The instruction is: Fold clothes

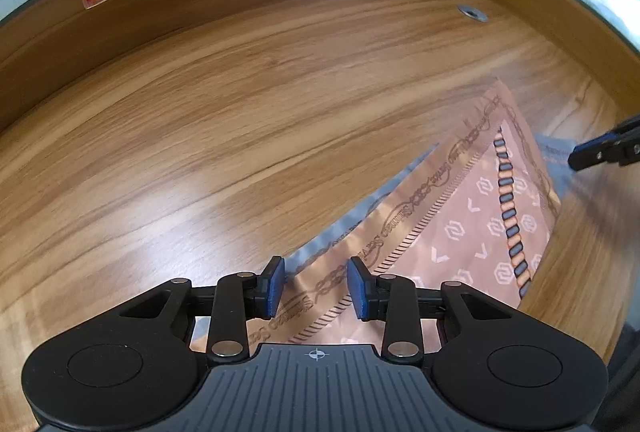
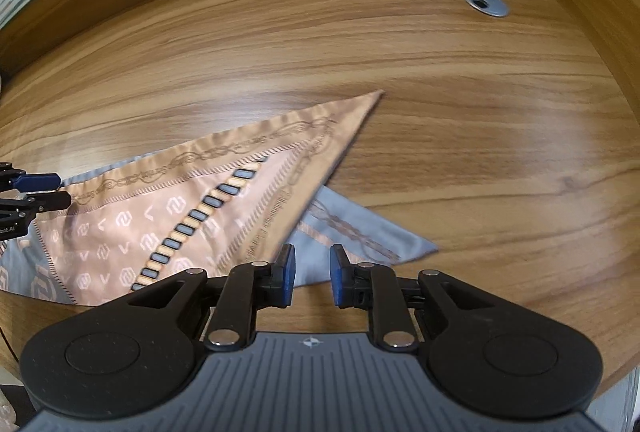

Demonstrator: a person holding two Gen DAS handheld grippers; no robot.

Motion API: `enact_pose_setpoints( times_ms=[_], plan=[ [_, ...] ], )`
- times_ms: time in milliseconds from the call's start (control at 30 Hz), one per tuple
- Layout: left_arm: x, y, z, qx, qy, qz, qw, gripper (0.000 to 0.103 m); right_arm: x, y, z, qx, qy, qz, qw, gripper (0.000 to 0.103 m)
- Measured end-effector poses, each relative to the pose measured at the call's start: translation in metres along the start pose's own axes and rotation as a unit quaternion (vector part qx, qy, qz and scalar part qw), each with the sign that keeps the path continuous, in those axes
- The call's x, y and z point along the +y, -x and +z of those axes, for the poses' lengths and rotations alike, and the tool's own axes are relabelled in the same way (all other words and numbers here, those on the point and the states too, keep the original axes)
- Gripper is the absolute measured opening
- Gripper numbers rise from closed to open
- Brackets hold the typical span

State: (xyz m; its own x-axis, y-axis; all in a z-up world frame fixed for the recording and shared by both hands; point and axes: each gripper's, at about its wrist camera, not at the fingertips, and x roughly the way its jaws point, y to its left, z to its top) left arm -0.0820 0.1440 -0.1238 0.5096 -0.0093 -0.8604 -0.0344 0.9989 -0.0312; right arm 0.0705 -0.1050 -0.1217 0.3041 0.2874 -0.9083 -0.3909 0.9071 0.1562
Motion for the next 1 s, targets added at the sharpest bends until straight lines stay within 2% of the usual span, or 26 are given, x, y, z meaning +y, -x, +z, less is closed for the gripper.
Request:
enact_pose_setpoints(
  times_ms=[133, 167, 200, 233, 467, 900, 933, 1000],
  plan=[
    [-0.001, -0.005, 0.001, 0.003, -0.021, 0.003, 0.9998, 0.024, -0.009, 0.005, -0.006, -0.003, -0.01, -0.003, 1.0, 0.022],
    [-0.001, -0.005, 0.001, 0.002, -0.023, 0.002, 0.9997, 0.016, -0.011, 0.006, -0.008, -0.004, -0.013, -0.005, 1.0, 0.022],
    [-0.001, -0.005, 0.002, 0.002, -0.025, 0.002, 0.9997, 0.004, -0.014, 0.007, -0.009, -0.005, -0.016, -0.006, 1.0, 0.022],
    [-0.001, -0.004, 0.001, -0.001, -0.025, 0.001, 0.9997, 0.003, -0.015, 0.009, -0.011, -0.006, -0.019, -0.007, 1.0, 0.022],
    [0.0, 0.005, 0.001, -0.026, -0.011, 0.007, 0.9996, 0.002, -0.025, 0.016, -0.02, -0.011, -0.035, -0.013, 0.999, 0.022],
    [-0.001, -0.001, 0.002, -0.028, 0.022, 0.041, 0.9985, 0.005, -0.022, 0.021, -0.026, -0.016, -0.025, -0.017, 0.999, 0.023],
    [0.0, 0.0, 0.001, -0.03, 0.027, 0.043, 0.9983, 0.007, -0.02, 0.022, -0.024, -0.017, -0.02, -0.017, 1.0, 0.025],
    [0.002, 0.005, -0.001, -0.035, 0.038, 0.046, 0.9976, 0.023, -0.014, 0.022, -0.021, -0.022, -0.01, -0.014, 1.0, 0.026]
  ],
)
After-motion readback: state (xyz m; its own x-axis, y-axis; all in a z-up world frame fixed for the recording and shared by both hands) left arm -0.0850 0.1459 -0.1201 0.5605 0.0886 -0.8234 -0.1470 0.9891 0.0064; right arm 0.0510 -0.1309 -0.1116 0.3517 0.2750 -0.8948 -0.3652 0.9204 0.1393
